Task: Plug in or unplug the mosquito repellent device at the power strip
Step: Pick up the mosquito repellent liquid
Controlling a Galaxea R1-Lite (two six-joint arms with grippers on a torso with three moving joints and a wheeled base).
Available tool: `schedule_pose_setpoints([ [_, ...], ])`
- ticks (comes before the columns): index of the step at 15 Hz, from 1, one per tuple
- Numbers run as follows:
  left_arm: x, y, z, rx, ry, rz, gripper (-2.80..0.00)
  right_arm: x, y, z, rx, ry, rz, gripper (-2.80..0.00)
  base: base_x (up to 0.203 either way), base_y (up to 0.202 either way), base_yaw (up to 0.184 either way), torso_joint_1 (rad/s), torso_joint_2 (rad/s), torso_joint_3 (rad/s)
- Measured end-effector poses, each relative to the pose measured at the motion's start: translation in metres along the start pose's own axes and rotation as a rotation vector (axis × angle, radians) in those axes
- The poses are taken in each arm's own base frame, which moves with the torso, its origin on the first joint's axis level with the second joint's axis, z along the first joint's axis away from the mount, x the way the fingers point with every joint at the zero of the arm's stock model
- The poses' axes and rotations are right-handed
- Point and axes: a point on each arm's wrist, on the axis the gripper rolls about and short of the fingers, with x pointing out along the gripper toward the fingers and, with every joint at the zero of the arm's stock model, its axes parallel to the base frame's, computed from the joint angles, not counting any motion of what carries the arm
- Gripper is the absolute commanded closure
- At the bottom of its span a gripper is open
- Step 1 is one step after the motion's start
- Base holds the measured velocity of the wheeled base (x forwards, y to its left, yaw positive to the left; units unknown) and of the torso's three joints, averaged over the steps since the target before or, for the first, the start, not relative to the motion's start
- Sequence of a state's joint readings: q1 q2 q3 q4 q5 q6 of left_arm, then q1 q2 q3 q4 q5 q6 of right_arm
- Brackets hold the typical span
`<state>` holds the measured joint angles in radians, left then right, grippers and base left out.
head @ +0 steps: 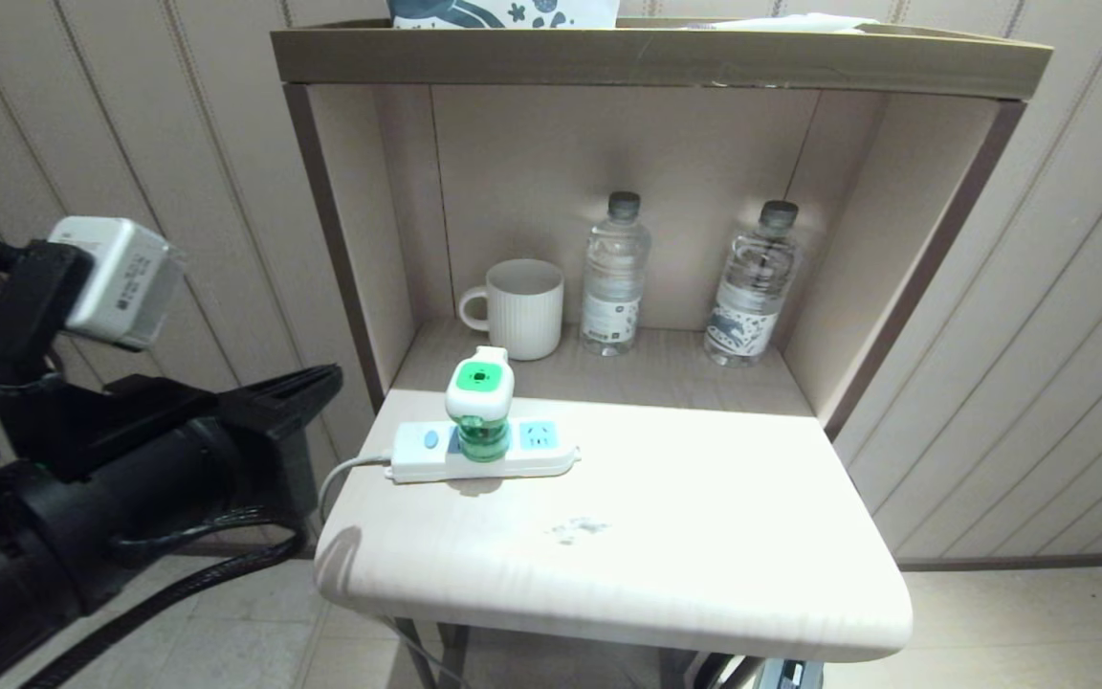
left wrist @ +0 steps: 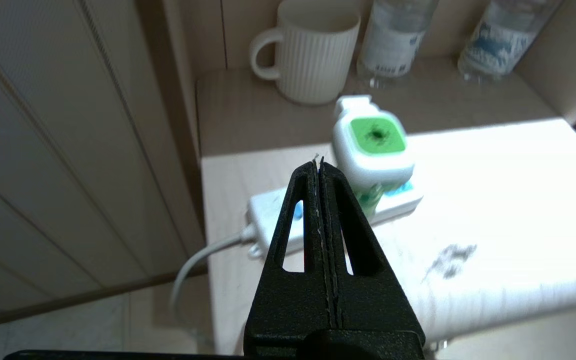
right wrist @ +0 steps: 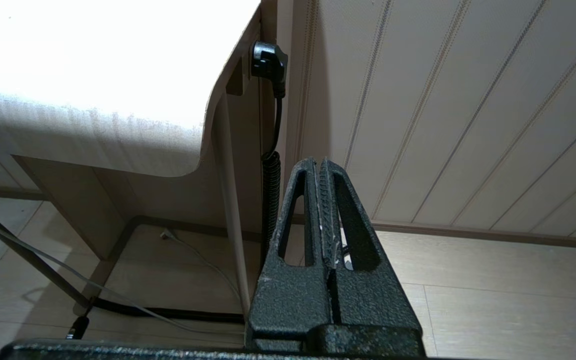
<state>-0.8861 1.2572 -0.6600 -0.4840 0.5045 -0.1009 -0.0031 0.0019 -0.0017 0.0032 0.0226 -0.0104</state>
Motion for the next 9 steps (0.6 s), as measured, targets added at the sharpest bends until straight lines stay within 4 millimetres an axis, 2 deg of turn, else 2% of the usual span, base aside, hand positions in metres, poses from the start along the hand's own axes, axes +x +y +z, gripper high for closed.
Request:
schedule_pose_setpoints([
  [3, 0.013, -0.042, 0.003, -0.051, -0.121, 0.086, 0.00, 0.000, 0.000, 0.000, 0.000, 0.000, 0.000, 0.00, 0.000, 0.000, 0.000, 0.000, 0.00, 0.000],
  [7, 0.026, -0.076, -0.003, -0.057, -0.128, 0.089, 0.00, 0.000, 0.000, 0.000, 0.000, 0.000, 0.000, 0.00, 0.000, 0.000, 0.000, 0.000, 0.00, 0.000],
  [8, 0.029, -0.083, -0.006, -0.053, -0.124, 0.089, -2.80, 0.000, 0.000, 0.000, 0.000, 0.000, 0.000, 0.00, 0.000, 0.000, 0.000, 0.000, 0.00, 0.000],
  [9, 0.032, -0.090, -0.010, -0.048, -0.120, 0.100, -2.80, 0.000, 0.000, 0.000, 0.000, 0.000, 0.000, 0.00, 0.000, 0.000, 0.000, 0.000, 0.00, 0.000],
])
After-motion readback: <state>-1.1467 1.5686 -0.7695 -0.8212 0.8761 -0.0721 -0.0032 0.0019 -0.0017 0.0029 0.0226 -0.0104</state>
